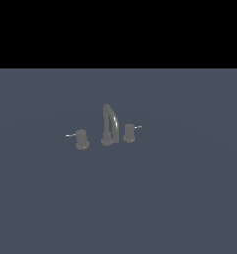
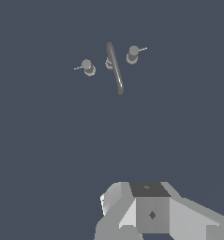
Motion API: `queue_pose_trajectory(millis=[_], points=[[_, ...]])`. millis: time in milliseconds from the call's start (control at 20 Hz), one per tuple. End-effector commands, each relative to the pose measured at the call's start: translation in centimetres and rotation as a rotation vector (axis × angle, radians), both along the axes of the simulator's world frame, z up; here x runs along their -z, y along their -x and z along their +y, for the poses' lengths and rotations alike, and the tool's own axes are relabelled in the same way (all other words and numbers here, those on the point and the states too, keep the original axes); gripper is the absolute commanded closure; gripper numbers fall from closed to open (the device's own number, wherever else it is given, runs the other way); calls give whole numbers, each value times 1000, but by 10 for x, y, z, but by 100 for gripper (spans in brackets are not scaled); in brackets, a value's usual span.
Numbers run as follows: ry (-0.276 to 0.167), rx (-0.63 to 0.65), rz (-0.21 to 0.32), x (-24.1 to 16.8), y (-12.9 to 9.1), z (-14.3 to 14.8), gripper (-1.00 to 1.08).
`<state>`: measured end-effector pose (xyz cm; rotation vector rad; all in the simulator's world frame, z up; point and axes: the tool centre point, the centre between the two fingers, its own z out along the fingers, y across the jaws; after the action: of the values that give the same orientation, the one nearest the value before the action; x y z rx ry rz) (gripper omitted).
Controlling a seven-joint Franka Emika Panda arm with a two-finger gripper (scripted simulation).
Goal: Turn on the faucet by rotating a designated handle.
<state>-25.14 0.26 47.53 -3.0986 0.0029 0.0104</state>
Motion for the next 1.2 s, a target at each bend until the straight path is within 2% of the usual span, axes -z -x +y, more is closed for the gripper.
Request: queue_pose_trajectory(millis=[0, 550, 1150], points=[[0, 0, 0, 0, 0, 0, 108], [2, 60, 1, 19, -6, 15, 108], [7, 260, 5, 81, -31, 64, 108]])
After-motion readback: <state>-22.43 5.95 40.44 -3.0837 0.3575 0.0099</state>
